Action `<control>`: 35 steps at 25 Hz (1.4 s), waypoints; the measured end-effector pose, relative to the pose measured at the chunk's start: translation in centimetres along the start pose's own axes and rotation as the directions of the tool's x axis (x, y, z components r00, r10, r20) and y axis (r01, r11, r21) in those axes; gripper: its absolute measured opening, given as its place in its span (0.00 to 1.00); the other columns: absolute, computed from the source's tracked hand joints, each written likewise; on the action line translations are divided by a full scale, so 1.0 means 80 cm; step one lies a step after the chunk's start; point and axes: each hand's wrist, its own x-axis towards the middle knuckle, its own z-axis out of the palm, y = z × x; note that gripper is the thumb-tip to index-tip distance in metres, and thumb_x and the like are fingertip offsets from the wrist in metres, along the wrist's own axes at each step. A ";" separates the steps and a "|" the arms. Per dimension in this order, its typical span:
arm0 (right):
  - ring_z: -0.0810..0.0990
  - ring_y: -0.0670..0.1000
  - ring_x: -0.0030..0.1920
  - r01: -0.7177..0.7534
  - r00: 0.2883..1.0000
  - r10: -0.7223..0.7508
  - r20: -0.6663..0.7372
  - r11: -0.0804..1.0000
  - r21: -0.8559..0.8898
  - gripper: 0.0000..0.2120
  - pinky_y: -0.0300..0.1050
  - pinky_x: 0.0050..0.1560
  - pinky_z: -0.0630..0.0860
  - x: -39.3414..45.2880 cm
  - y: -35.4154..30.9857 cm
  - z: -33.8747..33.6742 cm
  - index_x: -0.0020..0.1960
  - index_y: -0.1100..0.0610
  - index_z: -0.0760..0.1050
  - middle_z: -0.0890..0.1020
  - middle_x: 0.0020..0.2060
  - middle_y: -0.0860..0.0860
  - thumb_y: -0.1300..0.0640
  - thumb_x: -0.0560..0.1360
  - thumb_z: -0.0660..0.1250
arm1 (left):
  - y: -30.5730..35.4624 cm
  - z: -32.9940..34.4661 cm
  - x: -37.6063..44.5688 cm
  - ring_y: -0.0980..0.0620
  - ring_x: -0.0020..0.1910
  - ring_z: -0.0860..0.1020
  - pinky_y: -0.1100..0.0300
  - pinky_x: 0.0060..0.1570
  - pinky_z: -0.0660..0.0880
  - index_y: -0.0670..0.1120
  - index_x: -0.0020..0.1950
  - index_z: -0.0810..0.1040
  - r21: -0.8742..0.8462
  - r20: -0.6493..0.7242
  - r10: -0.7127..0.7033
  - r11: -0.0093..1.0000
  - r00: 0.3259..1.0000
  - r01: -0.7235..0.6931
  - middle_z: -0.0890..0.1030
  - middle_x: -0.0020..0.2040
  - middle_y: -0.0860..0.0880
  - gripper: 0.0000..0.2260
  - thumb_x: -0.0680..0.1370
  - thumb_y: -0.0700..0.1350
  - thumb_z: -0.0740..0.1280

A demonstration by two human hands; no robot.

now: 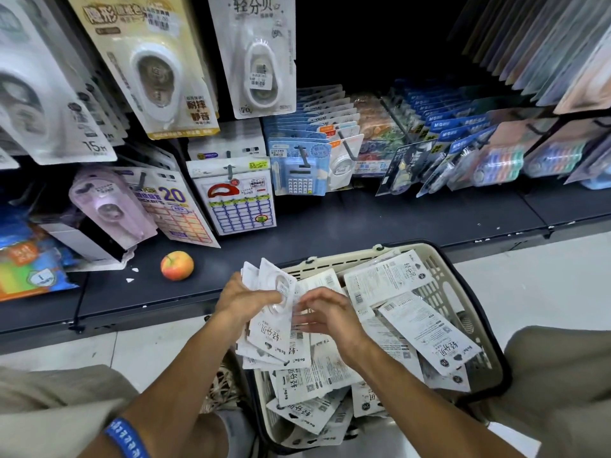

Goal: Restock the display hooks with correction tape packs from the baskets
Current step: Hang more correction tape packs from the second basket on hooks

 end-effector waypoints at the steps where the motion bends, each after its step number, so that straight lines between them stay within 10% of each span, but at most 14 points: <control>1: 0.82 0.57 0.55 -0.008 0.995 -0.015 -0.095 0.971 -0.240 0.09 0.50 0.57 0.79 0.004 0.008 -0.004 0.55 0.52 0.78 0.81 0.51 0.50 0.63 0.78 0.66 | 0.008 -0.005 -0.001 0.45 0.48 0.83 0.46 0.50 0.82 0.49 0.52 0.75 0.052 -0.015 0.020 0.998 1.000 -0.020 0.84 0.50 0.47 0.24 0.62 0.46 0.82; 3: 0.72 0.58 0.67 0.037 0.999 0.006 0.047 0.536 -0.844 0.30 0.55 0.68 0.72 0.011 0.040 -0.004 0.70 0.45 0.65 0.72 0.65 0.50 0.63 0.74 0.71 | 0.026 -0.015 -0.005 0.45 0.49 0.82 0.50 0.48 0.81 0.50 0.53 0.73 0.187 -0.039 0.071 0.980 0.997 -0.063 0.82 0.48 0.51 0.26 0.60 0.52 0.79; 6: 0.51 0.63 0.79 0.350 0.937 0.037 0.348 -0.111 -0.930 0.44 0.66 0.76 0.51 0.017 0.075 0.004 0.79 0.43 0.51 0.44 0.81 0.51 0.62 0.74 0.72 | 0.044 -0.027 -0.013 0.45 0.50 0.81 0.48 0.51 0.81 0.52 0.55 0.72 0.300 -0.020 0.134 0.946 0.991 -0.121 0.81 0.48 0.51 0.28 0.59 0.55 0.77; 9: 0.58 0.55 0.78 0.471 0.875 -0.159 0.457 0.060 -0.880 0.26 0.60 0.76 0.55 0.028 0.052 -0.031 0.73 0.39 0.69 0.60 0.80 0.43 0.56 0.79 0.68 | 0.052 -0.045 -0.013 0.46 0.50 0.82 0.47 0.52 0.81 0.55 0.55 0.73 0.223 -0.005 0.168 0.961 0.986 -0.163 0.82 0.51 0.51 0.27 0.59 0.52 0.78; 13: 0.84 0.49 0.57 0.220 0.946 -0.084 0.312 0.876 -0.430 0.08 0.46 0.56 0.80 0.033 -0.027 -0.073 0.52 0.45 0.85 0.85 0.58 0.47 0.55 0.79 0.69 | 0.060 -0.071 -0.004 0.53 0.36 0.85 0.60 0.30 0.79 0.54 0.50 0.77 -0.081 -0.023 0.152 0.985 0.988 -0.153 0.86 0.47 0.49 0.20 0.65 0.40 0.81; 17: 0.75 0.49 0.27 0.187 0.982 -0.187 0.009 0.982 0.006 0.10 0.43 0.32 0.69 0.033 -0.066 -0.095 0.42 0.55 0.84 0.82 0.31 0.52 0.55 0.80 0.68 | 0.055 -0.067 -0.004 0.56 0.30 0.84 0.62 0.24 0.77 0.52 0.51 0.78 -0.202 -0.004 0.127 0.971 0.992 -0.125 0.86 0.43 0.49 0.19 0.67 0.36 0.80; 24: 0.79 0.50 0.24 0.075 0.995 -0.079 -0.054 0.995 -0.058 0.10 0.40 0.24 0.76 0.018 -0.057 0.002 0.43 0.61 0.81 0.84 0.32 0.56 0.56 0.79 0.70 | 0.040 -0.043 -0.013 0.39 0.53 0.85 0.43 0.56 0.80 0.47 0.64 0.82 -0.370 0.445 -0.003 0.910 0.896 0.186 0.86 0.56 0.41 0.23 0.73 0.58 0.74; 27: 0.77 0.49 0.22 0.088 0.991 -0.091 -0.100 0.995 -0.036 0.13 0.40 0.22 0.74 0.022 -0.051 0.019 0.38 0.60 0.79 0.81 0.28 0.55 0.55 0.79 0.71 | 0.035 -0.045 -0.012 0.39 0.52 0.86 0.46 0.49 0.83 0.44 0.65 0.81 -0.278 0.494 0.001 0.948 0.869 0.157 0.86 0.54 0.40 0.29 0.66 0.53 0.80; 31: 0.83 0.50 0.49 0.119 0.991 -0.129 -0.016 0.949 -0.293 0.08 0.46 0.50 0.80 0.032 -0.030 -0.005 0.53 0.50 0.84 0.86 0.48 0.47 0.58 0.81 0.66 | 0.032 -0.045 -0.005 0.44 0.47 0.87 0.51 0.45 0.84 0.48 0.61 0.80 -0.187 0.359 0.037 0.982 0.933 0.033 0.88 0.49 0.46 0.31 0.60 0.41 0.84; 33: 0.70 0.55 0.72 0.108 0.994 -0.078 0.081 0.483 -0.869 0.25 0.56 0.73 0.67 0.045 0.003 -0.033 0.74 0.49 0.69 0.74 0.72 0.48 0.60 0.78 0.67 | 0.033 -0.052 -0.002 0.45 0.47 0.87 0.48 0.49 0.83 0.51 0.59 0.80 -0.214 0.311 0.044 0.977 0.949 0.025 0.88 0.49 0.48 0.33 0.55 0.46 0.84; 35: 0.58 0.57 0.79 0.132 0.989 -0.071 0.131 0.004 -0.991 0.34 0.58 0.77 0.56 0.050 0.025 -0.054 0.80 0.49 0.56 0.60 0.80 0.50 0.59 0.78 0.66 | 0.036 -0.058 0.000 0.43 0.49 0.87 0.42 0.54 0.82 0.51 0.58 0.80 -0.227 0.302 0.048 0.974 0.952 0.024 0.88 0.50 0.48 0.36 0.50 0.47 0.84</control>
